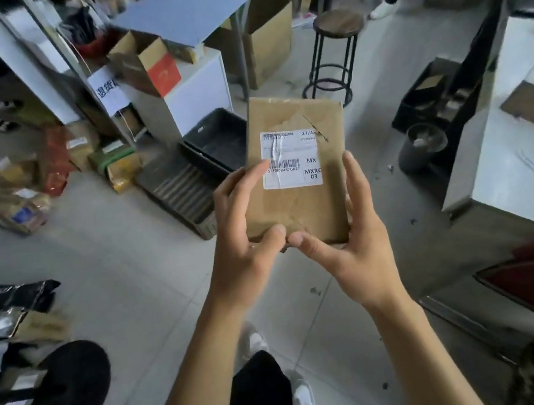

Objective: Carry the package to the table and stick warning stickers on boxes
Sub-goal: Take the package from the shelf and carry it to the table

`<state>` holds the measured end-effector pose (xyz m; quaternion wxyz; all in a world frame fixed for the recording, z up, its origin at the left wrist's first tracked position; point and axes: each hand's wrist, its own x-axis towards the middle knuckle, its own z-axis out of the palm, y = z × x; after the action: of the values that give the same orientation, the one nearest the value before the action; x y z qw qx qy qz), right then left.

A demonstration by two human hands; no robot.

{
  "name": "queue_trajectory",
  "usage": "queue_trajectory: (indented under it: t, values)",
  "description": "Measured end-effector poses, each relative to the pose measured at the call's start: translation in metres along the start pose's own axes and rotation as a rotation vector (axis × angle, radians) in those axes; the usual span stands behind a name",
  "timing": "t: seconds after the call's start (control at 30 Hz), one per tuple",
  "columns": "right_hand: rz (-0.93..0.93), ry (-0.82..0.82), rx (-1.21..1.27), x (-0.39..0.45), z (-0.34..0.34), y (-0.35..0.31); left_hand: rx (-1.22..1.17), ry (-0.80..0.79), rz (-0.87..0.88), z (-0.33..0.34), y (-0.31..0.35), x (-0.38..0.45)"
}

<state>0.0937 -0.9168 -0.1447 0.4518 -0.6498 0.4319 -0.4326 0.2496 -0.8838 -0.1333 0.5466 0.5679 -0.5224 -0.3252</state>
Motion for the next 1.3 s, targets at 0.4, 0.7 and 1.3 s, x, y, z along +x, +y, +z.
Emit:
queue_trajectory:
  t: [0.4,0.7,1.3]
  values:
    - [0.012,0.038,-0.12,0.242,-0.036,0.054,-0.076,-0.139,0.052,0.051,-0.055,0.252]
    - [0.091,0.113,-0.036,0.401,-0.092,0.094,-0.096,-0.222,0.019,0.119,-0.08,0.419]
    - [0.035,-0.045,-0.052,0.78,-0.18,0.181,-0.079,-0.088,-0.042,0.225,-0.132,0.77]
